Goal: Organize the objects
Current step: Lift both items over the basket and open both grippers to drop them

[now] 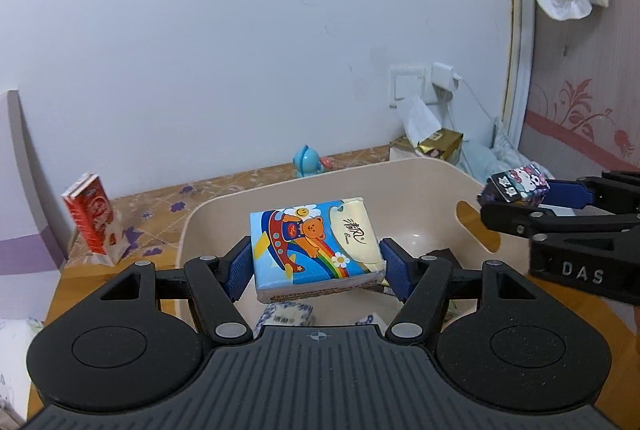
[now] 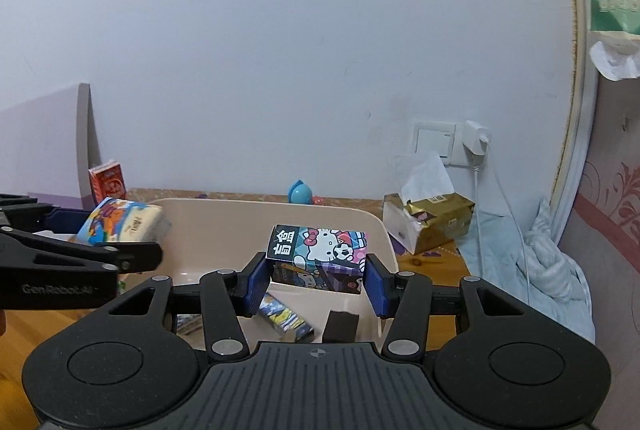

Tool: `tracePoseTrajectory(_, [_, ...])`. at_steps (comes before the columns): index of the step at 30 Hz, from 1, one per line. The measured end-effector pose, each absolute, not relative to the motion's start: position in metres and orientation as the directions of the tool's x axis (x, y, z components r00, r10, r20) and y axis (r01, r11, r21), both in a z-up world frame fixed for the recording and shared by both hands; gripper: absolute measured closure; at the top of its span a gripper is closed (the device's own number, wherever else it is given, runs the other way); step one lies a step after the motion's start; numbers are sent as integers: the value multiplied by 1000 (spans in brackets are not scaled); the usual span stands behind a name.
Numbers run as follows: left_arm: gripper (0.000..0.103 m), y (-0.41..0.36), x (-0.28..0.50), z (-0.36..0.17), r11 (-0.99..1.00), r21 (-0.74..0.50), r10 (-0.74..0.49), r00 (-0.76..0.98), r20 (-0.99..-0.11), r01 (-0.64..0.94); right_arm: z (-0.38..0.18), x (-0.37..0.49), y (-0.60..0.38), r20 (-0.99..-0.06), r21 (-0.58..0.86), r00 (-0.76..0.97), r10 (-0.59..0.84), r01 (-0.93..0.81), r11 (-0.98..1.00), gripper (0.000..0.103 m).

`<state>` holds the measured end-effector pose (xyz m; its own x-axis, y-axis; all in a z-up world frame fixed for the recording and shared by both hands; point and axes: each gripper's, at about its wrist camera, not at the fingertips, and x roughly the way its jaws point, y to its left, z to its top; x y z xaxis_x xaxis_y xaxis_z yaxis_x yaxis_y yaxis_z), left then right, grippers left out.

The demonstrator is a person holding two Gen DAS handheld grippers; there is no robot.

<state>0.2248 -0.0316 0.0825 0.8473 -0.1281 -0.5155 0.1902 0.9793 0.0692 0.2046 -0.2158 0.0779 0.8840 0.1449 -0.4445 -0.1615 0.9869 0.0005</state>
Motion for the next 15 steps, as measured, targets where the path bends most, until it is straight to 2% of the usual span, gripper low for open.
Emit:
tracePoseTrajectory(13, [35, -29, 289, 25, 990, 61, -48, 692, -720, 131, 34, 261, -206, -596, -12, 793, 127, -167, 986, 53])
tracePoseTrajectory(15, [35, -27, 291, 22, 989, 46, -61, 663, -746, 143, 29, 263, -205, -615, -19, 779, 122, -169, 986, 45])
